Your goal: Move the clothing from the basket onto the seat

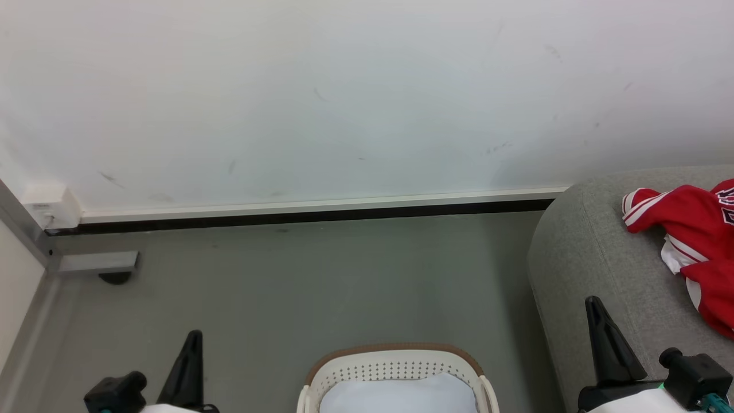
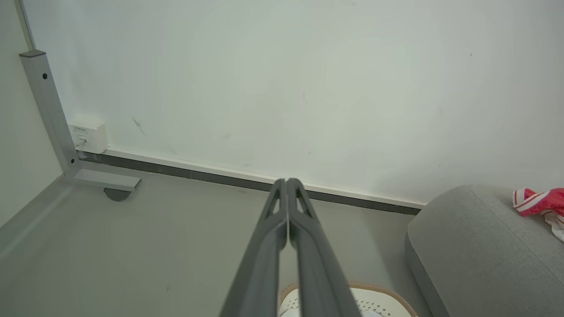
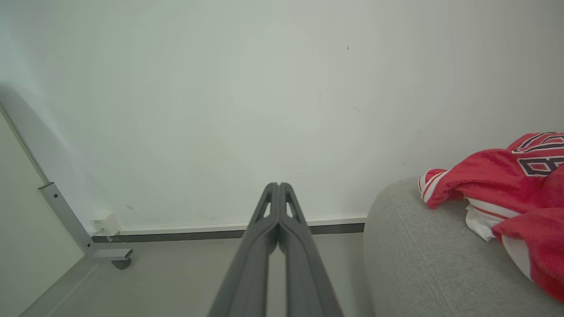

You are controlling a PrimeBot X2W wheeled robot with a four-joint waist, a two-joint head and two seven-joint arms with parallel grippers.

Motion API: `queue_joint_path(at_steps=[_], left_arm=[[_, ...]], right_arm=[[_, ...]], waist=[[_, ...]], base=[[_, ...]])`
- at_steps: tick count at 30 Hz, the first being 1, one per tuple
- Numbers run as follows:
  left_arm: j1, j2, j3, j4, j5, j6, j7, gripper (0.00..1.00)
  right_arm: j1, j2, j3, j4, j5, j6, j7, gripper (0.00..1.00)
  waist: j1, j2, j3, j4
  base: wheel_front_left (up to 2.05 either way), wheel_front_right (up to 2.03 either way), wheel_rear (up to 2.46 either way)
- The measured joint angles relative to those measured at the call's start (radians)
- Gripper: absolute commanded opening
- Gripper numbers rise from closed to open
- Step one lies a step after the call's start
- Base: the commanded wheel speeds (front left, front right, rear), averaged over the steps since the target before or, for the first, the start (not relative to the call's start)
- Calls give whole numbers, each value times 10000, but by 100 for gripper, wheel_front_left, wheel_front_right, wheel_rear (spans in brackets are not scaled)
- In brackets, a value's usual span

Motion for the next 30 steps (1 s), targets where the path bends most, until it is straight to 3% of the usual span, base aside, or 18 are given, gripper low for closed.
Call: queue_joint_path(at_steps=[13,30], left_arm=[[-17,-36,142,-171,-2474,86,648,0],[-45,-88,320,-491,-4855,194,1267,0]], right_arm=[[-4,-2,-339,44,2422,0,571,0],[-39,-13,-640,102,4773,-2,1124,0]], waist=[[0,0,-2,66],[0,0,-2,137]], base=[[0,0,0],[0,0,0]])
